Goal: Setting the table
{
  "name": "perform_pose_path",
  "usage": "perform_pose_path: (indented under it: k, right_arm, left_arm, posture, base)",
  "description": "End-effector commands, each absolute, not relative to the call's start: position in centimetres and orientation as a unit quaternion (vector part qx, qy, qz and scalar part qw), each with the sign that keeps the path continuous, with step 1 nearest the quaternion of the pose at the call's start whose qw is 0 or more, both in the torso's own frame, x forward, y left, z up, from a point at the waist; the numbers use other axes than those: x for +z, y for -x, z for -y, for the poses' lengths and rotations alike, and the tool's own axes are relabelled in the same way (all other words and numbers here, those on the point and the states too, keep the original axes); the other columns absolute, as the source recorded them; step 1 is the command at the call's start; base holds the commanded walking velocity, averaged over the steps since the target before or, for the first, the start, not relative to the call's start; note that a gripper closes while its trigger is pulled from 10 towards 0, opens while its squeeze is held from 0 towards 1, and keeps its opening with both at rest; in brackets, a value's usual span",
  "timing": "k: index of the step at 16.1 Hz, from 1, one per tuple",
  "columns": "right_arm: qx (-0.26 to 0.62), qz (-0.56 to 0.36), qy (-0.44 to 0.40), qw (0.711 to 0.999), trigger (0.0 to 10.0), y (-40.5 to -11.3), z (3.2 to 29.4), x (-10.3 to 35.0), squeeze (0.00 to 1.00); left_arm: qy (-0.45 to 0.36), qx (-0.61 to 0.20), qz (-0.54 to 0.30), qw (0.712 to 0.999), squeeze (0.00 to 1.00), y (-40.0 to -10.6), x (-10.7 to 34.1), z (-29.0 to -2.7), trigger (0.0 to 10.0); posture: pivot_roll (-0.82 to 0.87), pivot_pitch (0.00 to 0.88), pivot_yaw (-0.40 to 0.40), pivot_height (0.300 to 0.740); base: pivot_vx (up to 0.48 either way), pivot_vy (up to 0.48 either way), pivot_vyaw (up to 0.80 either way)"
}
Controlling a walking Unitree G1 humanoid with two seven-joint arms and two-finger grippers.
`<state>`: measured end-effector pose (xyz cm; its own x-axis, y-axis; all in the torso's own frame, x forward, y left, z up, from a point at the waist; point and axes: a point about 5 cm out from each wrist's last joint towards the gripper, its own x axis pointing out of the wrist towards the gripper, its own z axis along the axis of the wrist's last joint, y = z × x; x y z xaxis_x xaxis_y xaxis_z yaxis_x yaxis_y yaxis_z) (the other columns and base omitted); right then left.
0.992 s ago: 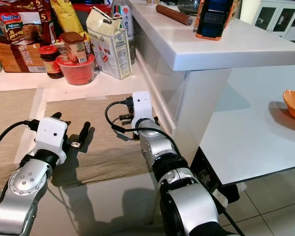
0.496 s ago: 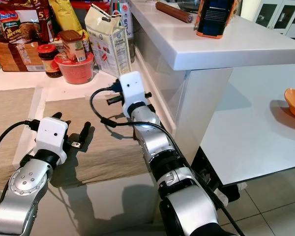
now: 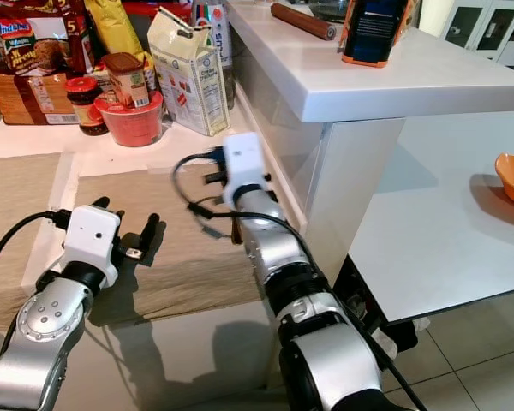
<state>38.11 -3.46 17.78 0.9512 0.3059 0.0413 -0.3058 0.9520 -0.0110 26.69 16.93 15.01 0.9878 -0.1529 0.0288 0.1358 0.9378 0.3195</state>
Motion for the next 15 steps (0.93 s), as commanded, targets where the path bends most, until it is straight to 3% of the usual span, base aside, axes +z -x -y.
perform_pose_path:
  k: [1, 10, 15]
  right_arm:
    - [0.138, 0.003, -0.009, 0.99, 10.0, -38.3, 4.1, 17.2, 1.0]
    - [0.142, -0.001, 0.001, 0.99, 10.0, -38.2, 3.9, 16.7, 1.0]
    - [0.143, -0.022, 0.015, 0.989, 10.0, -38.2, 4.0, 15.6, 1.0]
  left_arm:
    - [-0.165, -0.076, 0.029, 0.983, 0.0, -26.5, 15.2, -16.8, 10.0]
    - [-0.143, -0.09, 0.017, 0.985, 0.0, -26.4, 15.2, -17.0, 10.0]
    - [-0.146, -0.158, 0.005, 0.976, 0.0, -24.2, 17.6, -17.9, 10.0]
  posture:
    - [0.11, 0.0, -0.011, 0.736]
    - [0.12, 0.0, -0.014, 0.736]
    - [0.16, 0.0, -0.025, 0.736]
  base:
    - [0.0, 0.0, 0.0]
    - [0.0, 0.0, 0.0]
    - [0.0, 0.0, 0.0]
